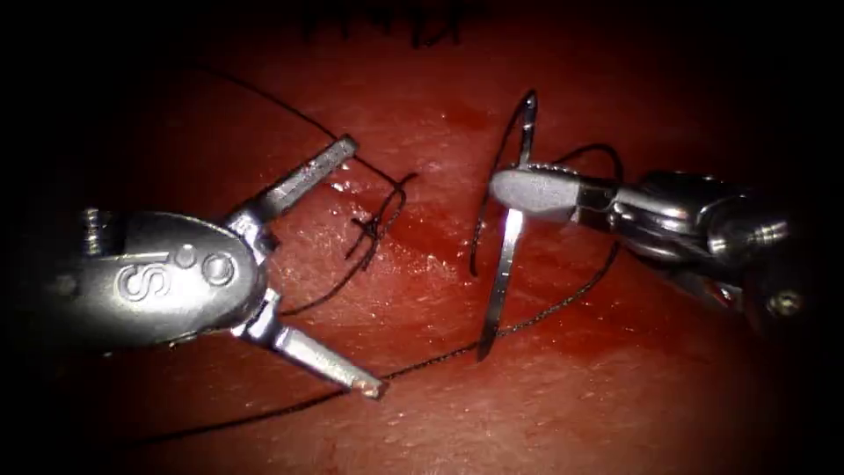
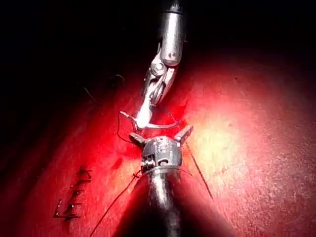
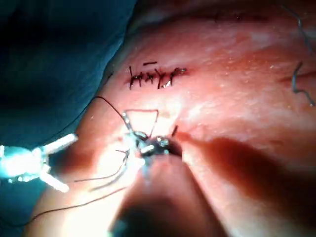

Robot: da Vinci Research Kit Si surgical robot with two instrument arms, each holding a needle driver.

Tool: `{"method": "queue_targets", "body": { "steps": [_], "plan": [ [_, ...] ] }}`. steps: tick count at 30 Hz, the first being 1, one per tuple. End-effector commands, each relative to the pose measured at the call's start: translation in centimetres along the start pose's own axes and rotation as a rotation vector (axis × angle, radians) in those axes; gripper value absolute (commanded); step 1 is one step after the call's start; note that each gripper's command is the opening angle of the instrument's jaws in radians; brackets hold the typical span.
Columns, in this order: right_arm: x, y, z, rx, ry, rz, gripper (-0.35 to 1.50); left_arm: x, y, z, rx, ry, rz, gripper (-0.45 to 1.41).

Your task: Wound Closure

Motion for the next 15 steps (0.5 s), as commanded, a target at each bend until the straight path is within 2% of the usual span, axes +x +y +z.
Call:
{"method": "queue_targets", "body": {
  "steps": [1, 4, 6, 11, 15],
  "plan": [
    [-0.02, 0.01, 0.06, 0.010, 0.016, -0.040, -0.35, -0.04, -0.03, 0.07, 0.006, -0.002, -0.005, 0.61],
    [0.00, -0.02, 0.07, 0.027, 0.059, -0.127, -0.35, -0.14, -0.13, 0.09, 0.014, -0.023, -0.003, 0.19],
    [0.01, -0.05, 0.07, 0.022, 0.074, -0.158, -0.35, -0.26, -0.24, 0.16, 0.006, -0.067, 0.012, -0.45],
    [0.02, -0.06, 0.07, 0.018, 0.098, -0.171, -0.35, -0.48, -0.33, 0.39, -0.098, -0.113, 0.042, -0.45],
    [0.02, -0.06, 0.08, -0.016, 0.117, -0.215, -0.35, -0.70, -0.26, 0.64, -0.166, -0.251, 0.084, -0.45]
  ]
}}
